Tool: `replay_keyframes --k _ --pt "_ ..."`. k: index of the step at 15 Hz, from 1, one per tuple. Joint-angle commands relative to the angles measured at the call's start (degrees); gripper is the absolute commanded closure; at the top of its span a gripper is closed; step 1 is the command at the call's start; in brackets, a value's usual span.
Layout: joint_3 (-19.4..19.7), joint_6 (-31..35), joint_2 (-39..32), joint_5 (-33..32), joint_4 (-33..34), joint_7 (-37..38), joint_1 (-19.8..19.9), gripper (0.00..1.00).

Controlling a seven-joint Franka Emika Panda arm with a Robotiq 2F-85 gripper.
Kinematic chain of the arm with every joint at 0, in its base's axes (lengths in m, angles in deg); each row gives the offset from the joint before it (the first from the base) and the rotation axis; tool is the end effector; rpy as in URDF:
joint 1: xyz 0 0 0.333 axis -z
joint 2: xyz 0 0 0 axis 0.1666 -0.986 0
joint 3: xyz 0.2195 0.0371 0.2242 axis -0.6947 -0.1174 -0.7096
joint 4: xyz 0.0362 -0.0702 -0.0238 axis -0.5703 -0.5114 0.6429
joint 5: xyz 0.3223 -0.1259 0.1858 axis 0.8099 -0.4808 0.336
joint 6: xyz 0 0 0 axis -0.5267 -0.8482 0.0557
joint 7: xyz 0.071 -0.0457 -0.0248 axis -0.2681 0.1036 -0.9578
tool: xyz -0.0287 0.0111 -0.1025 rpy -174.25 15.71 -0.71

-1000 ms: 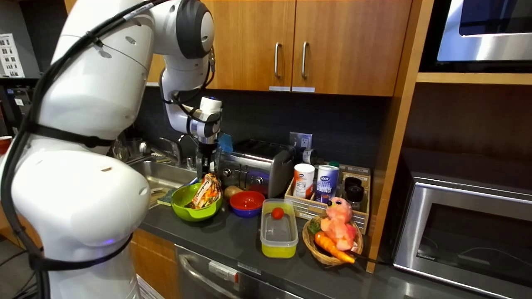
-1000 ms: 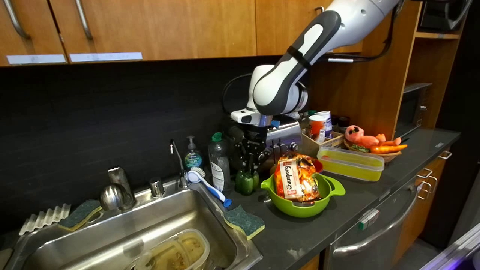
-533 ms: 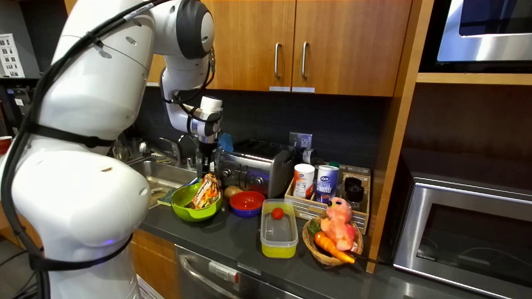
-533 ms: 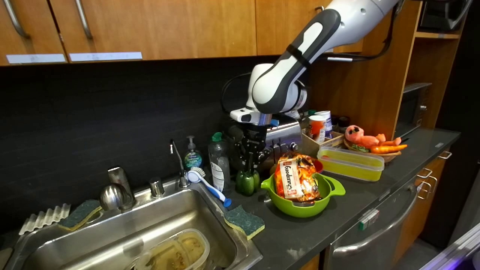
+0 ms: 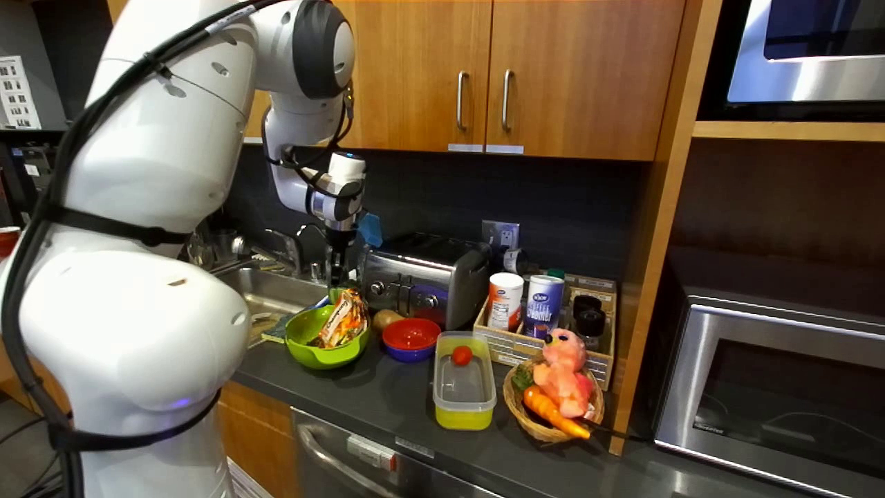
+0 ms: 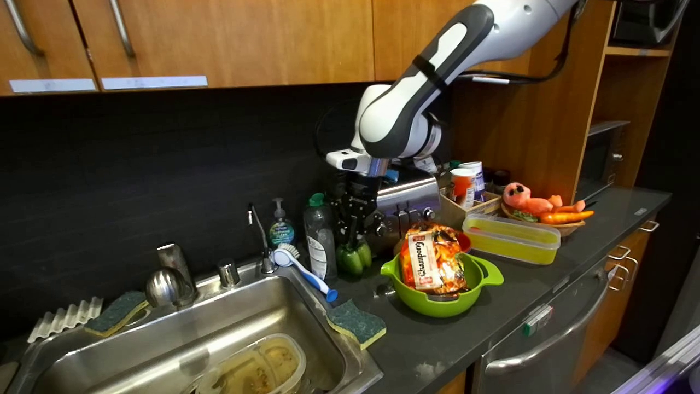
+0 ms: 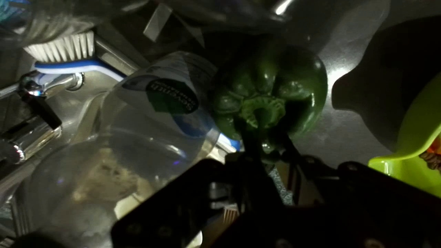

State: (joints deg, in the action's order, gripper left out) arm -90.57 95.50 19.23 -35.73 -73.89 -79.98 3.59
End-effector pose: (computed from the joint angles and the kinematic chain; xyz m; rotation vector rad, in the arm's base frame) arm 0.5394 0.3063 0.2639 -1.1660 -2.8286 -0.4234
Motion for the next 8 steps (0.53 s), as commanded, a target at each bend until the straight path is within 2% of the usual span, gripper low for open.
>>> replay_keyframes --k 1,8 --pt "-0.8 1.1 0.7 1.3 0.3 -1.1 0.0 0.95" --pt "-0.9 2.3 1.0 1.2 0.1 -0.4 -0.1 0.95"
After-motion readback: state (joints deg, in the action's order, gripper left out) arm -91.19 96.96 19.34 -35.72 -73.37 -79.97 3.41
